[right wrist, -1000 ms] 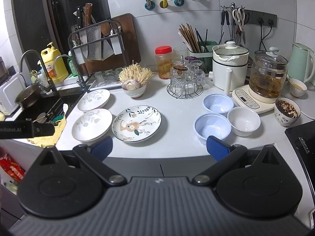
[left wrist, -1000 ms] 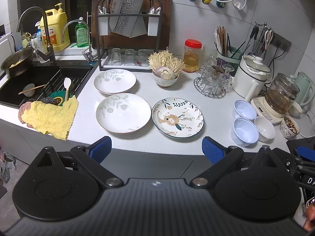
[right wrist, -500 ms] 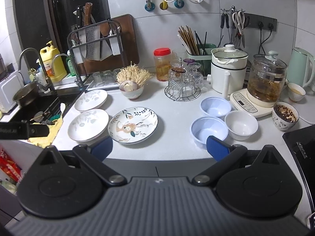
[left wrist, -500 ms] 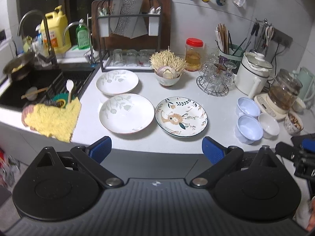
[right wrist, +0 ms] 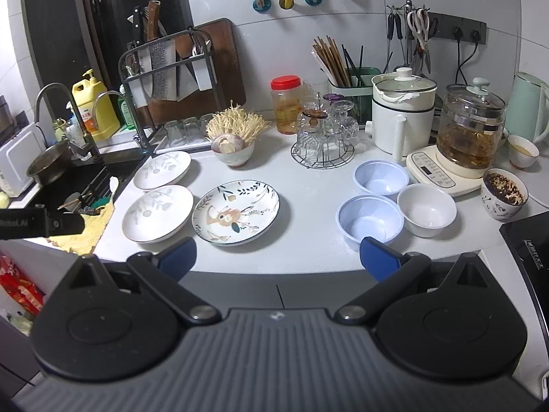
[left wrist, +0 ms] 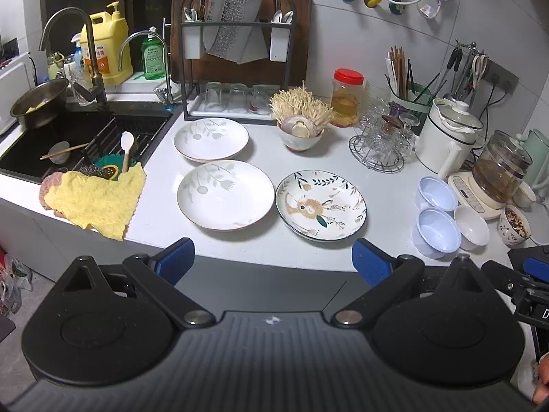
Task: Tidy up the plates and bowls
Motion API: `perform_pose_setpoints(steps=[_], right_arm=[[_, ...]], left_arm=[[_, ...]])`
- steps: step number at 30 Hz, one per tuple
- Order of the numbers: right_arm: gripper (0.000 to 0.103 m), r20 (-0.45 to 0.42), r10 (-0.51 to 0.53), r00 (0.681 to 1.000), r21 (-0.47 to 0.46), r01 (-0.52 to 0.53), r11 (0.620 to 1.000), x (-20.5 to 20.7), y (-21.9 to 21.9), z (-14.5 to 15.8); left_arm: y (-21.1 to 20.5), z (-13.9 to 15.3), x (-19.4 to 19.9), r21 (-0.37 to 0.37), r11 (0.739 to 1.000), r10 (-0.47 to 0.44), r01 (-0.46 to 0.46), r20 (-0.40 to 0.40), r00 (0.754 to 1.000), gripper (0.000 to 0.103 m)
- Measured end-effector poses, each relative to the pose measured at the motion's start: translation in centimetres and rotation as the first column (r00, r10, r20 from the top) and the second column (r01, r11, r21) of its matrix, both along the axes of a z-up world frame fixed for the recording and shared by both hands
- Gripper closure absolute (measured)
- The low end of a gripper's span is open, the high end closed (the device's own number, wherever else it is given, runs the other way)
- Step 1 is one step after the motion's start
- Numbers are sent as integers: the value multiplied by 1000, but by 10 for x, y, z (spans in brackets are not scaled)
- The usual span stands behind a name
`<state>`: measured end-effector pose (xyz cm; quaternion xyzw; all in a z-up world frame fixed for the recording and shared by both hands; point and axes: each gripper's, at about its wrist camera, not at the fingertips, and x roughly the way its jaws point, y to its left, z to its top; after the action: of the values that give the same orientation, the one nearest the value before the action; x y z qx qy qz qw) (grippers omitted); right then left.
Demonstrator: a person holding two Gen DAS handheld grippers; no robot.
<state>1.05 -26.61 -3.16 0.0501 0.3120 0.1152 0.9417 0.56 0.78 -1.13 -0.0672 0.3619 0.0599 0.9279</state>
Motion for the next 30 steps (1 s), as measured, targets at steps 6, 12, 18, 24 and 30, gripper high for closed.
perform_pose_setpoints(steps=[6, 12, 18, 24, 30], right_arm=[[0, 0, 9, 1000, 6, -9, 1000, -2, 3, 1], [0, 6, 13, 1000, 13, -13, 1000, -7, 7, 1], [0, 10, 19, 1000, 18, -19, 1000, -13, 12, 3], [0, 29, 36, 999, 19, -37, 999, -18, 17, 5], [0, 40, 48, 998, 27, -49, 998, -21, 20, 8]], left_arm=[[-1, 0, -1, 2, 1000, -9, 9, -7, 1000, 3], [-1, 2, -8, 28, 999, -27, 27, 4, 1000, 3], [4, -2, -15, 13, 999, -29, 29, -7, 1000, 3], [8, -3, -21, 4, 999, -33, 33, -8, 999, 3], [10, -1, -22, 16, 1000, -19, 19, -13, 1000, 3]])
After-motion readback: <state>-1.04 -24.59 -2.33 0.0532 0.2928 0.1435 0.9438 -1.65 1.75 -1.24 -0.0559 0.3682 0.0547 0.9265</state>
